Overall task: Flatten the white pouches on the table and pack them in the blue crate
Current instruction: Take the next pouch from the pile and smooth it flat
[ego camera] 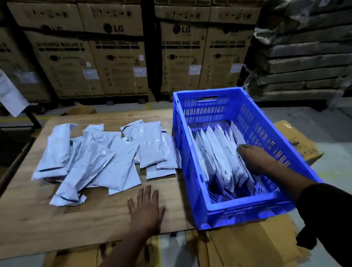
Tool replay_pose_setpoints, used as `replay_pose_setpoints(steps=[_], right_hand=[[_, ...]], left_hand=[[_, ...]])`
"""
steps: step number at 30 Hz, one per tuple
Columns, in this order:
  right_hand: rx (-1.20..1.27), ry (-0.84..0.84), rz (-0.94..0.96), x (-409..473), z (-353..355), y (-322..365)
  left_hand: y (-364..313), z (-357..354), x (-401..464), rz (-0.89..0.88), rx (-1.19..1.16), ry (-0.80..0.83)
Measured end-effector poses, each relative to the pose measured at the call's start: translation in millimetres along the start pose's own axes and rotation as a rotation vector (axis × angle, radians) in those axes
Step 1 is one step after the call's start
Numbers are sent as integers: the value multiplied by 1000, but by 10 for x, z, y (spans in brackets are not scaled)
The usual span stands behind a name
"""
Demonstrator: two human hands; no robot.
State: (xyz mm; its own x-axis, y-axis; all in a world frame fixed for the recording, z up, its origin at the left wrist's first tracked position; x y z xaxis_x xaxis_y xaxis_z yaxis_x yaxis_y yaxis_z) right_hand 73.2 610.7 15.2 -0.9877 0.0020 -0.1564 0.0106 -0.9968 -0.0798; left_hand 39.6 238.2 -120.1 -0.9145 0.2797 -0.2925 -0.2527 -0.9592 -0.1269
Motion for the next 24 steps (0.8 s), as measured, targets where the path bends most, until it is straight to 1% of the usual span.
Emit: replay_pose_setpoints(steps=[3,5,7,9,12,13,14,18,20,22,24], right_hand=[[-23,-58,-56,-65,90,28],[-57,-161,-99,-106,256,74],[-64,-282,-96,-109,473,227],[-45,-400,-43,-54,700,471],[-2,-574,98,69,1035,1049],[-2,-613,132,88,1144,1223],[8,-632,172,177,1217,1514],[71,-649,264,433,1354,2286],[87,-591,293,604,1305,2655],[69,-498,300,766,1149,2913],[76,-431,310,896,943,3066]], left_hand=[[-1,25,2,-3,1,-16],[7,6,8,-11,-5,-27],[39,9,-13,-33,-19,-42],[79,-12,-23,-79,-4,-60],[168,-48,-58,-149,36,-110],[145,-10,-82,-169,49,-128],[279,-7,-97,-166,47,-150],[617,-52,-106,-127,33,-129],[835,-65,-105,-102,16,-132],[1001,-27,-115,-88,-32,-151],[1154,54,-120,-75,-78,-240]])
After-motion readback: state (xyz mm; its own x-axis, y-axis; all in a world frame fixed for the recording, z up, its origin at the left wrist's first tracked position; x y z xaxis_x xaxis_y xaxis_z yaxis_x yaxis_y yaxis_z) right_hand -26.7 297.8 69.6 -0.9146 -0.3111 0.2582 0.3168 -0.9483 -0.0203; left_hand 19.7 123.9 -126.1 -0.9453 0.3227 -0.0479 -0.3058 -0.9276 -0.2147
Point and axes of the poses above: each hand's wrist, its own x-axis towards the middle knuckle, its own z-axis out of the back of the hand, y = z × x, the point moved 9 cm from there along x, towards the middle knuckle, and after that the axes turned 8 degrees about z, right-handed, at the moved point
